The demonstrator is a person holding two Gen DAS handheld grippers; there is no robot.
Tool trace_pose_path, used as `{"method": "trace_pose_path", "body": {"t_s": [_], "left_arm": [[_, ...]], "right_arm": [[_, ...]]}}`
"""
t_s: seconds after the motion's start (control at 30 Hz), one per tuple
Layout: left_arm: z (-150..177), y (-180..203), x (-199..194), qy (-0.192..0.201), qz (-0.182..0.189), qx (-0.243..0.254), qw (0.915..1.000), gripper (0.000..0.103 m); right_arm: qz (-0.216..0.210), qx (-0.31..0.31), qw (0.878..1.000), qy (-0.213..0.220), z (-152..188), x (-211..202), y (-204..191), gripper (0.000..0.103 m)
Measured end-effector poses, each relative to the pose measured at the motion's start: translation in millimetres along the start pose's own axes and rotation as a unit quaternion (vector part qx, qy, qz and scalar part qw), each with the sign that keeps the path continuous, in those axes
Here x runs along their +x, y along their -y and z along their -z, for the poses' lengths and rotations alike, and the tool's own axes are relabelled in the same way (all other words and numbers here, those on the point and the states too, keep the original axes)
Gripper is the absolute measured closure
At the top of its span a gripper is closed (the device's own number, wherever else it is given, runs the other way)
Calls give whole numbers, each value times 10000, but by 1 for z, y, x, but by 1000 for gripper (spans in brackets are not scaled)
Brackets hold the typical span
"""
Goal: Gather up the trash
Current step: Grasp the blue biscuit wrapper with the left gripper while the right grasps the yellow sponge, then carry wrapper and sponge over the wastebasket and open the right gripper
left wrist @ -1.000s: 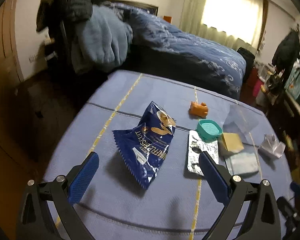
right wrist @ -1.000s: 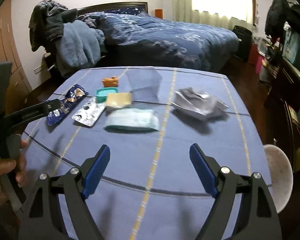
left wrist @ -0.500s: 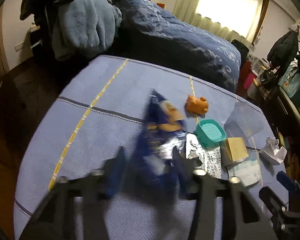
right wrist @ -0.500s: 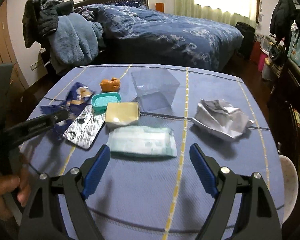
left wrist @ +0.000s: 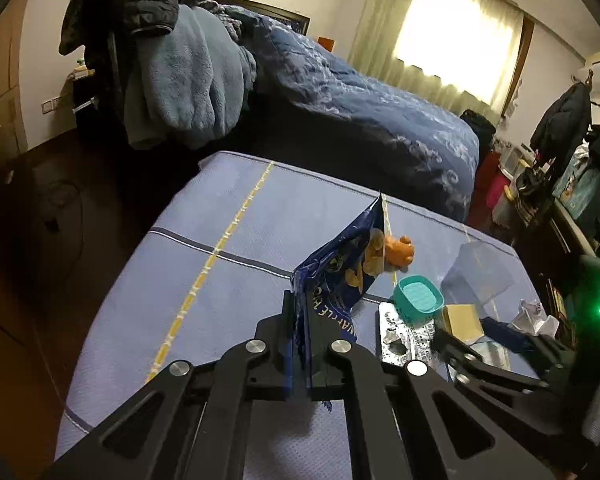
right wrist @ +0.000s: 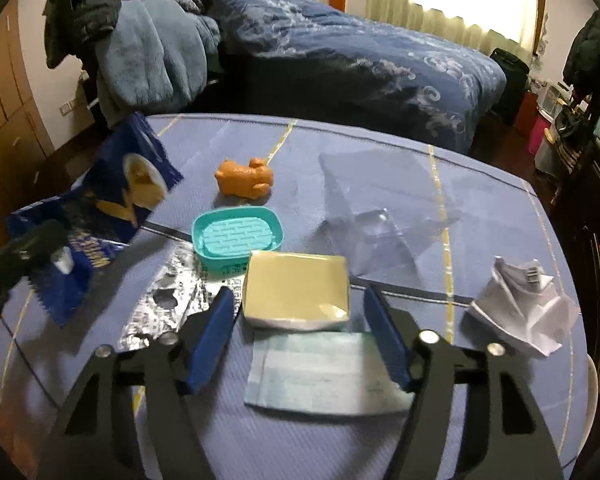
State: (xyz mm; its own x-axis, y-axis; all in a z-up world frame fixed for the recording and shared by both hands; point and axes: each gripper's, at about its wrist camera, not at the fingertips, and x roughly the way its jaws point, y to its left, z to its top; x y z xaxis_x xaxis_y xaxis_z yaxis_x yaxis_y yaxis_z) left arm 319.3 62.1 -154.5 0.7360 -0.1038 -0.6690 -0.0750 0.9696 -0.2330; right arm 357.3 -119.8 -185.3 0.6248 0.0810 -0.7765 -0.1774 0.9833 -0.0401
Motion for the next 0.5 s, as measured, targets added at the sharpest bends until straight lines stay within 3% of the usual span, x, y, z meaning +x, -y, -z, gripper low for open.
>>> {"method": "trace_pose_path", "body": {"t_s": [0.1,0.5], "left_arm": [[-1,-5,-4,23,67,-84,9999,99],[7,-1,-21,122,18,-71,9999,99]], "right_arm": [[108,-29,9999,2,-3,4,-2,50],[-137,91,9996,212,13,-32,10,51]]}}
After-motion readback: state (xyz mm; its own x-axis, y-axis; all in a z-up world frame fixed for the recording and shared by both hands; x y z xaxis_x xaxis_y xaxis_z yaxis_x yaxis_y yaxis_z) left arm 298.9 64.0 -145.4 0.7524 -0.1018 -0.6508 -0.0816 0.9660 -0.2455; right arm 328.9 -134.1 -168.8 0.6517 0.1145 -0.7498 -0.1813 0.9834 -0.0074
